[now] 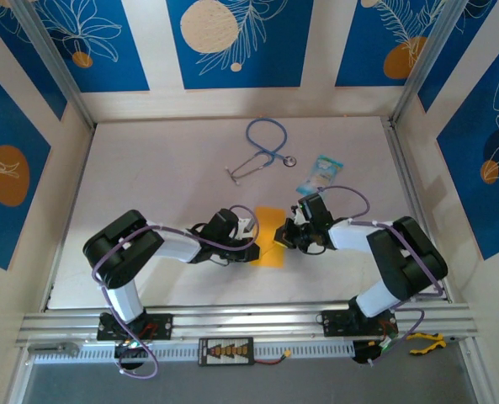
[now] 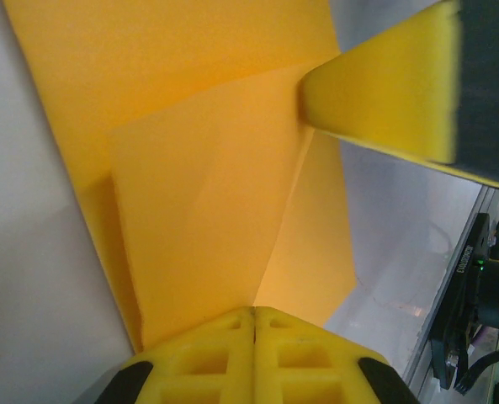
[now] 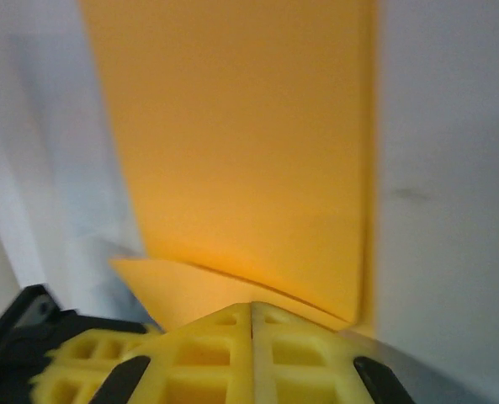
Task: Fold a paper plane with a square sheet of paper (pick it up from the middle)
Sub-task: Fold the triangle a second time at the center of the table.
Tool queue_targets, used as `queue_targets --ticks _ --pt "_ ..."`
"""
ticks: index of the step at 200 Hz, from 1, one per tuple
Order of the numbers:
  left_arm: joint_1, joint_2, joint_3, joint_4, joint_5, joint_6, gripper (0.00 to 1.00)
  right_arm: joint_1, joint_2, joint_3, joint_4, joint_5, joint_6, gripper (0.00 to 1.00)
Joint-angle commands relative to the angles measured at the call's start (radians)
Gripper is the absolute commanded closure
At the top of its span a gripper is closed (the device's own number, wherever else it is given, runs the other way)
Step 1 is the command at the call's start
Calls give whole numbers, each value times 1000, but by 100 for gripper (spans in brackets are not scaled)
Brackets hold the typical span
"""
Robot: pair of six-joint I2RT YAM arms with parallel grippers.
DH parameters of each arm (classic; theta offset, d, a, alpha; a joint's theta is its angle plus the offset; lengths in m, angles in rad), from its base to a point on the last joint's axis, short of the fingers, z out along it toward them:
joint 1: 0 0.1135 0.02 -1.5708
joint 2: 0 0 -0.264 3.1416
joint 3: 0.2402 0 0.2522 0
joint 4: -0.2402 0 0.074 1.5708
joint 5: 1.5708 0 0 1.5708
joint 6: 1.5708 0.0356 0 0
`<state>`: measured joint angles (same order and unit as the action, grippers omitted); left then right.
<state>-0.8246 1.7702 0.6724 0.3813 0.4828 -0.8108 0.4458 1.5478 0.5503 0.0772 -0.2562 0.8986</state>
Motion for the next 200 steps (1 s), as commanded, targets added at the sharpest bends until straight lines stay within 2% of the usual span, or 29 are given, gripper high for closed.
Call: queue_targets --ticks 1,39,105,121,157,200 --pt "2 14 3 -172 6 -1 100 -3 41 35 -120 46 -24 100" --pt "1 -50 148 -277 11 6 100 -14 78 28 -152 53 -53 100" --pt "-5 122 277 -243 19 -2 100 -16 83 25 -129 42 -36 100" --pt "-7 149 300 -281 5 10 100 -16 82 19 -126 41 -31 100" --pt "-13 154 275 -349 -39 32 100 -18 88 14 -137 54 -37 100" --pt "-13 90 189 -367 -35 59 100 -24 106 25 -172 67 -46 100"
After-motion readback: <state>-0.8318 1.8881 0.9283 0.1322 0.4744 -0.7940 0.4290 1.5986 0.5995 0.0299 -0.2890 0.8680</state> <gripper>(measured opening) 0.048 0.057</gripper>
